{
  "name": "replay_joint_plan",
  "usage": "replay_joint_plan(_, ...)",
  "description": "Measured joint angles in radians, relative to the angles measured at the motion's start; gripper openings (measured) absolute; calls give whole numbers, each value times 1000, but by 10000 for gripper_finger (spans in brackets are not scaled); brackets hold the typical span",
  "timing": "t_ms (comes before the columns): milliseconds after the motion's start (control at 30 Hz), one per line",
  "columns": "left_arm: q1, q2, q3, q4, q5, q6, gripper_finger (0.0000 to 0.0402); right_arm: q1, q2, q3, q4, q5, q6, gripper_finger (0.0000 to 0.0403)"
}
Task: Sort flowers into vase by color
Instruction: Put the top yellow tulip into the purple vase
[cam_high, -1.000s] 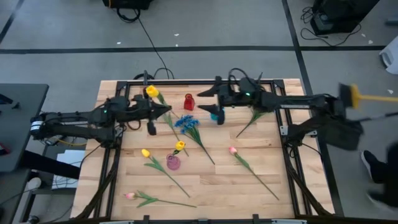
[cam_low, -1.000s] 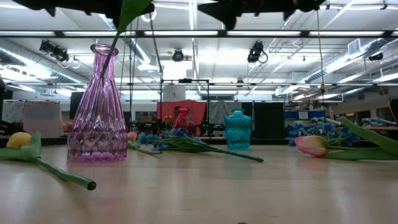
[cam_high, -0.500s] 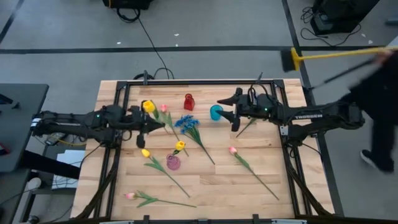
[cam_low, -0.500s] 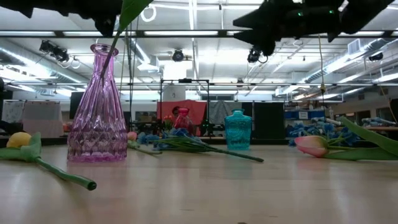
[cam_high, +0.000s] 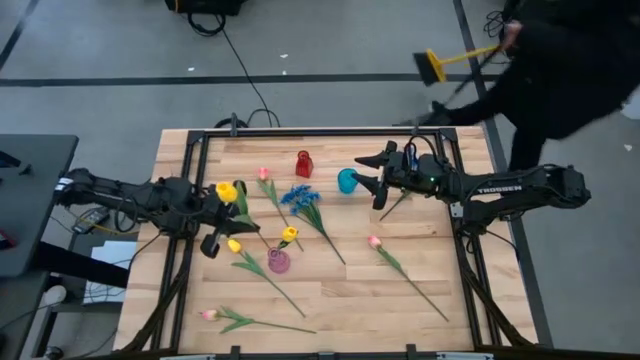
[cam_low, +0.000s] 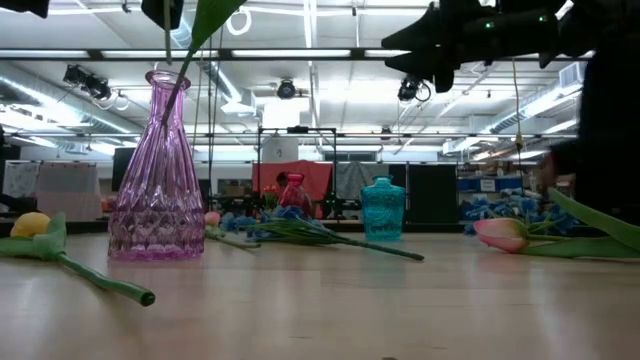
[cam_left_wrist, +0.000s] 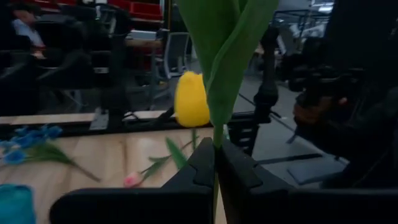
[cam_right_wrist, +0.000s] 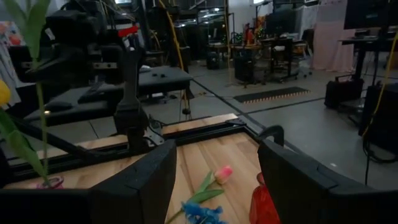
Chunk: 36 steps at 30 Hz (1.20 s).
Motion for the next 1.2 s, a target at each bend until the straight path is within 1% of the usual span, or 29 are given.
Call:
replay_joint_plan(167, -29, 44, 1, 3, -19, -11, 12, 0, 0, 0, 0, 0, 1, 239)
replay_joint_plan(333, -52, 85, 3, 12, -76, 10, 12, 0, 0, 1, 0, -4, -1, 239)
replay_joint_plan(467, -60, 118, 2, -3, -78, 29, 12, 0, 0, 1, -1, -4, -3, 239)
replay_joint_plan(800, -80, 150, 2, 3, -81, 56, 12, 0, 1, 2, -1, -4, -10, 239)
replay_joint_plan(967, -110, 225, 2, -1, -81, 120, 12, 0, 1, 2, -1, -4, -10, 239)
replay_joint_plan(1200, -116, 344, 1, 4, -93, 124, 12, 0, 1, 2, -2, -4, -10, 239)
